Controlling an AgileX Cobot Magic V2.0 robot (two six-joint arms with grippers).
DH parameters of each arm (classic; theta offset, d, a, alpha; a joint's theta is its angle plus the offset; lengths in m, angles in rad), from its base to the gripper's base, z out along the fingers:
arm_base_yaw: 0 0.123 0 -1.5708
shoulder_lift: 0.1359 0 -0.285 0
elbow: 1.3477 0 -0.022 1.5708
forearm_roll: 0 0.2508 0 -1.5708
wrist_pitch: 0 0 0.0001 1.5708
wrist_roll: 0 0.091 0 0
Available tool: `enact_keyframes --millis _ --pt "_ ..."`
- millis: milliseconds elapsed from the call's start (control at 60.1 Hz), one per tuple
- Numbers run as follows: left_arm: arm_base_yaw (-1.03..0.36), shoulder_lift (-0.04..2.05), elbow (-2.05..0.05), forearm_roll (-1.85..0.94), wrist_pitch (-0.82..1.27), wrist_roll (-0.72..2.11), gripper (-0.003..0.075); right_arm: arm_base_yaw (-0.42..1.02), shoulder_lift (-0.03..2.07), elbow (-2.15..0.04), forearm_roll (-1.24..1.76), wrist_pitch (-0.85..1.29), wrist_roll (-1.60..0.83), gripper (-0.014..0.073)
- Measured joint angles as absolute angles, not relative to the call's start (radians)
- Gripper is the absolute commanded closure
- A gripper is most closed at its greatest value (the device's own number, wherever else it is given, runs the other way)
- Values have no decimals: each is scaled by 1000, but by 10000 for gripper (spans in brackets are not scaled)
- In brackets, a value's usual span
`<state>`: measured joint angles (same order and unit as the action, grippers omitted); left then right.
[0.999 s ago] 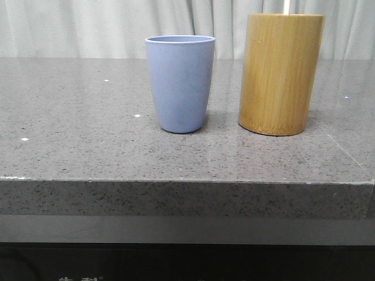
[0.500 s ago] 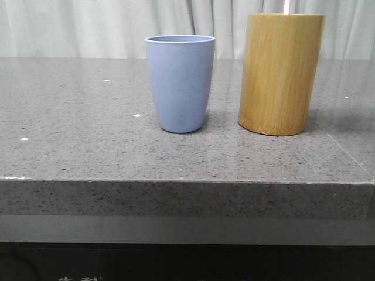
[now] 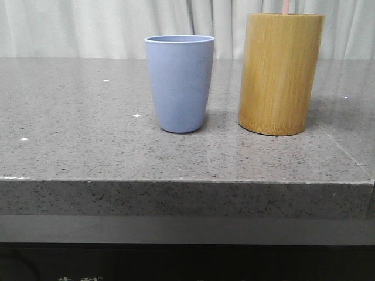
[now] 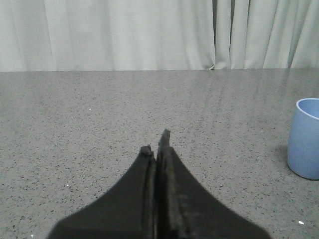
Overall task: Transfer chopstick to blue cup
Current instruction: 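Lift the pink chopstick out and move it over the blue cup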
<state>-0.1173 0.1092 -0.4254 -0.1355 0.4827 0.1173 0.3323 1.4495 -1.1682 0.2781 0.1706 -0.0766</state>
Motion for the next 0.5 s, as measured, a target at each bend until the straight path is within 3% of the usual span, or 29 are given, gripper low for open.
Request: enact_keyframes --millis 100,200,500 --pt "-117 109 -425 -136 483 117 739 332 1450 -1168 280 171 -77 578" --pt "-117 109 -425 -136 483 117 739 332 1450 -1168 280 169 -77 637" --pt "-117 109 -425 -136 483 117 739 332 1359 -1168 280 104 -77 656"
